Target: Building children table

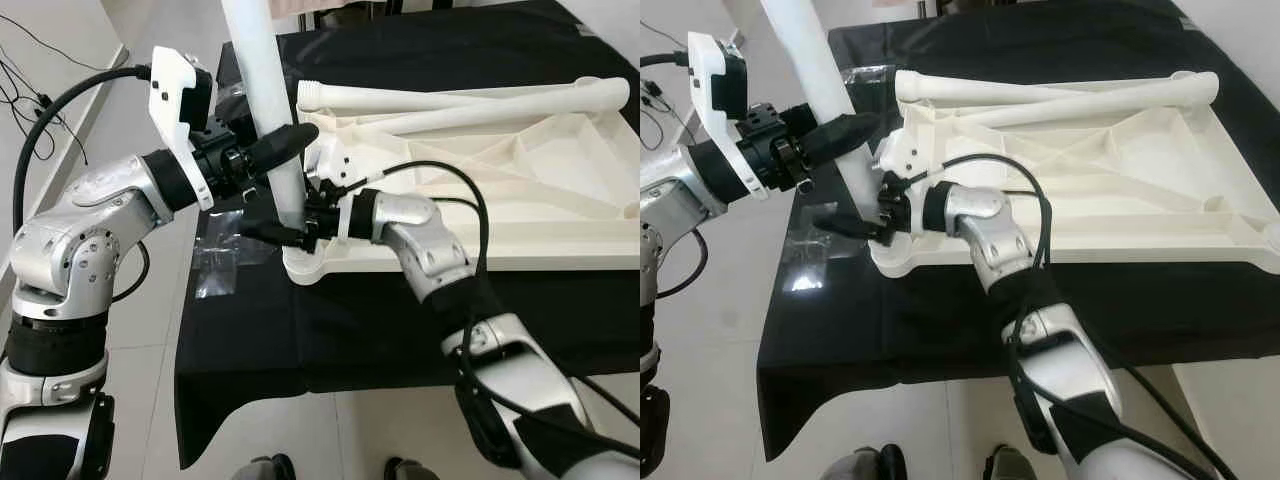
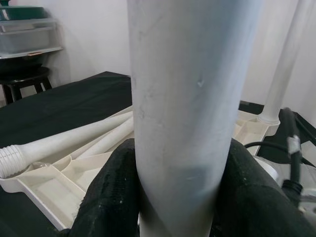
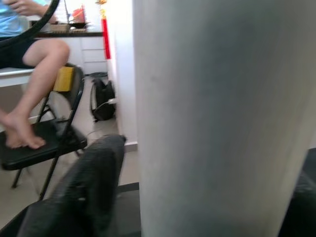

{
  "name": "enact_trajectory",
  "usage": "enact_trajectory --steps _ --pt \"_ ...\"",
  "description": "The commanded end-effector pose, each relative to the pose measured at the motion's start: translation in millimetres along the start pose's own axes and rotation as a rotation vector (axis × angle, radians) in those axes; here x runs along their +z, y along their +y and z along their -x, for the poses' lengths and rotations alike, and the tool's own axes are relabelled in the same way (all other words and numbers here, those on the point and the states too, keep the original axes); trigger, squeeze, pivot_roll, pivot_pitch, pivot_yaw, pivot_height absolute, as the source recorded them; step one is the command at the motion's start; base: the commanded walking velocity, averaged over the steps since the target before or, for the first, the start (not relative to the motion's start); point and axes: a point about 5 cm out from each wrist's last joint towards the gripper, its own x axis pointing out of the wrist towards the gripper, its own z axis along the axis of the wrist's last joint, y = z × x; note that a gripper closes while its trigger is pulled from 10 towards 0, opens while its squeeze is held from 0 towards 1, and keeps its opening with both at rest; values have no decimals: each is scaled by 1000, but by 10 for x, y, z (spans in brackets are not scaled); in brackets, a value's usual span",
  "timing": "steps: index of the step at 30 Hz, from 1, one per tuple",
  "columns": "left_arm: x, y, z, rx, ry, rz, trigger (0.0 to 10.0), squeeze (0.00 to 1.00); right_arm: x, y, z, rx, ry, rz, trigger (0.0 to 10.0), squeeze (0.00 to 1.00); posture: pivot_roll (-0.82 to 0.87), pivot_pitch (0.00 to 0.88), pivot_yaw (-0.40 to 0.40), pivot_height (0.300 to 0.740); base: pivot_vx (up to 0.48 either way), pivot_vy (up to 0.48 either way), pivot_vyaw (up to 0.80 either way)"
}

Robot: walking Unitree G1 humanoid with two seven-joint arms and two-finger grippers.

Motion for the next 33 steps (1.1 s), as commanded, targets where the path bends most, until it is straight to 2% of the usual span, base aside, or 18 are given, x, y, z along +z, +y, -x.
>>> enact_trajectory --steps 1,8,13,14,15,16,17,19,20,21,22,23,24,25,26,33 --pt "-133 -111 -33 -67 41 42 0 0 24 50 -110 79 -38 -15 0 0 13 185 106 740 0 0 0" --pt "-128 -123 -44 -77 36 44 0 0 -51 36 -128 124 -31 -57 0 0 13 188 107 740 0 0 0" --pt "-129 -131 -47 -81 34 45 0 0 -101 26 -110 102 -24 -73 0 0 8 188 105 740 0 0 0" --pt "-133 -105 -43 -51 24 55 0 835 -136 21 -96 72 -16 -75 0 0 7 188 105 740 0 0 0" --pt "-133 -105 -43 -51 24 55 0 835 -136 21 -96 72 -16 -75 0 0 7 188 105 740 0 0 0" --pt "-143 -90 -39 -35 27 56 10000 1000 -195 18 -87 15 13 -76 0 0 -2 193 100 740 0 0 0" --pt "-146 -61 -32 -3 22 60 10000 1000 -302 51 -103 -79 68 -73 0 0 -3 196 90 740 0 0 0" --pt "-146 -61 -32 -3 22 60 10000 1000 -302 51 -103 -79 68 -73 0 0 -3 196 90 740 0 0 0" --pt "-137 -26 -22 27 22 59 10000 1000 -477 91 -166 -399 138 -79 0 0 -7 194 82 740 0 0 0" --pt "-137 -26 -22 27 22 59 10000 1000 -477 91 -166 -399 138 -79 0 0 -7 194 82 740 0 0 0" --pt "-129 27 -14 58 28 60 10000 0 -655 413 -236 -493 183 -111 0 0 4 207 92 740 0 0 0" --pt "-128 72 -6 86 33 62 10000 0 -709 634 -244 -595 187 -129 0 0 4 207 92 740 0 0 0" --pt "-128 72 -6 86 33 62 10000 0 -709 634 -244 -595 187 -129 0 0 4 207 92 740 0 0 0" --pt "-141 96 -1 98 39 65 10000 0 -712 785 -283 -626 171 -158 0 0 -19 194 92 740 0 0 0" --pt "-163 89 -19 97 41 70 10000 0 -694 827 -343 -613 145 -175 0 0 -15 191 92 740 0 0 0" --pt "-192 28 -72 69 43 73 10000 0 -623 681 -524 -592 102 -141 0 0 -14 172 86 740 0 0 0"
